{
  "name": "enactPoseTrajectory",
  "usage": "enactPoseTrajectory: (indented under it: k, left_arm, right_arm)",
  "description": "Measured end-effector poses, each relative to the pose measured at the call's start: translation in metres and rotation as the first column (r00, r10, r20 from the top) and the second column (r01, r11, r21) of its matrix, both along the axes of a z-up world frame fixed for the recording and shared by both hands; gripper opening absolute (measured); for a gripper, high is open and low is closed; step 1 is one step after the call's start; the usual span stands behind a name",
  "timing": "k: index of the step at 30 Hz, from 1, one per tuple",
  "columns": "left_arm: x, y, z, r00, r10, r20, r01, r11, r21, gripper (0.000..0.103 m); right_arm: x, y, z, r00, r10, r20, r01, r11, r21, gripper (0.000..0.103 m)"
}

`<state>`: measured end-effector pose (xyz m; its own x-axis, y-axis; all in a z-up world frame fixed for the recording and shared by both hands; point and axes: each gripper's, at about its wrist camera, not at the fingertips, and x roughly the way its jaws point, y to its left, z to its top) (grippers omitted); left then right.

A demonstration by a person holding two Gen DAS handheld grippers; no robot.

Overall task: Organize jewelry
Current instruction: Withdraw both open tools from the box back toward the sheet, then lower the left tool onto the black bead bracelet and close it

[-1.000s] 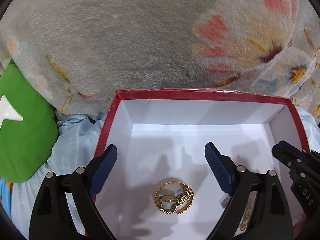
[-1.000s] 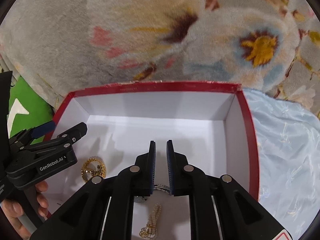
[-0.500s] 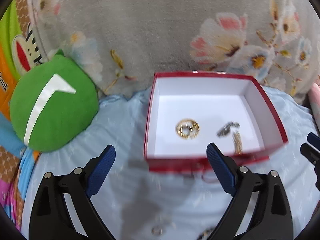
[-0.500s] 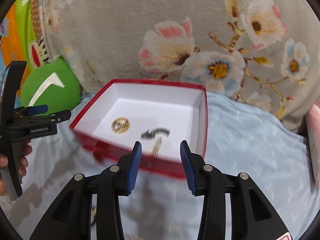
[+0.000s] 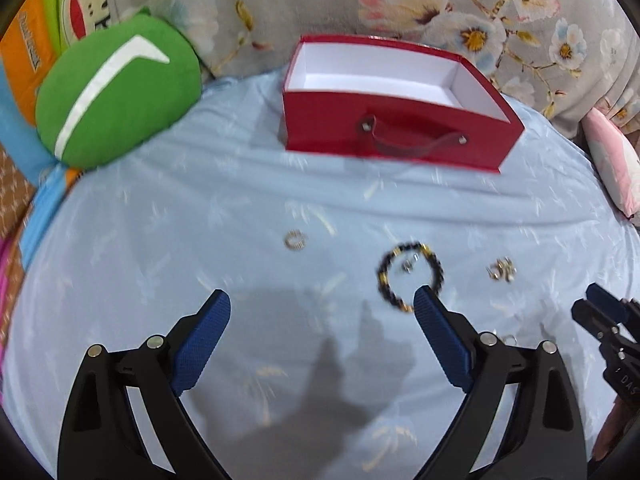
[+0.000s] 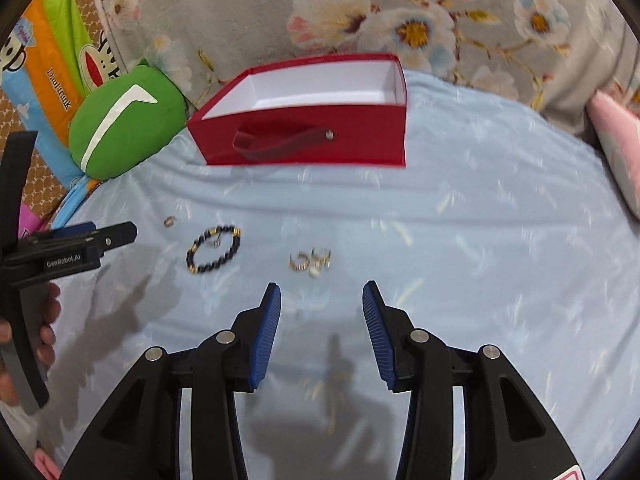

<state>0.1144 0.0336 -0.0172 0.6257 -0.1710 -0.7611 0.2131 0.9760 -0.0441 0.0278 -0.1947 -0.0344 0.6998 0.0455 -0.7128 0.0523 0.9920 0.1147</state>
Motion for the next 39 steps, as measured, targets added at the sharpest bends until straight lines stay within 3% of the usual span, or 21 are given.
enactPoseTrajectory:
  k: [6, 13, 25, 30, 33, 36, 39]
  left_arm:
    - [-0.007, -0.021, -0.013, 0.999, -0.035, -0.002, 0.035, 0.999, -0.008, 0.090]
    - [0.012, -0.047, -0.019, 0.998, -0.066, -0.002, 0.066, 0.998, -0.025, 0.089]
    - [0.039, -0.064, -0.036, 0.995, -0.089, -0.052, 0.086, 0.995, -0.050, 0.054]
    - [0.042, -0.065, -0.041, 0.992, -0.103, -0.074, 0.098, 0.993, -0.067, 0.023]
    - [0.042, -0.065, -0.040, 0.990, -0.118, -0.075, 0.112, 0.990, -0.084, 0.009]
    - [0.039, -0.064, -0.034, 0.990, -0.133, -0.054, 0.127, 0.987, -0.103, 0.001]
    - [0.035, -0.062, -0.024, 0.989, -0.144, -0.026, 0.140, 0.983, -0.118, 0.000]
  right_arm:
    - [-0.007, -0.002, -0.019, 0.999, -0.030, -0.037, 0.032, 0.999, 0.033, 0.042]
    - [-0.004, -0.006, -0.024, 0.998, -0.050, -0.046, 0.052, 0.997, 0.051, 0.042]
    - [0.009, -0.009, -0.026, 0.998, -0.045, -0.046, 0.048, 0.996, 0.076, 0.042]
    - [0.020, -0.009, -0.030, 0.997, -0.040, -0.060, 0.045, 0.996, 0.080, 0.042]
    - [0.028, -0.008, -0.031, 0.997, -0.039, -0.059, 0.043, 0.996, 0.078, 0.042]
    - [0.037, -0.008, -0.032, 0.998, -0.032, -0.063, 0.037, 0.996, 0.081, 0.042]
    - [0.043, -0.005, -0.031, 0.998, -0.025, -0.061, 0.030, 0.996, 0.084, 0.042]
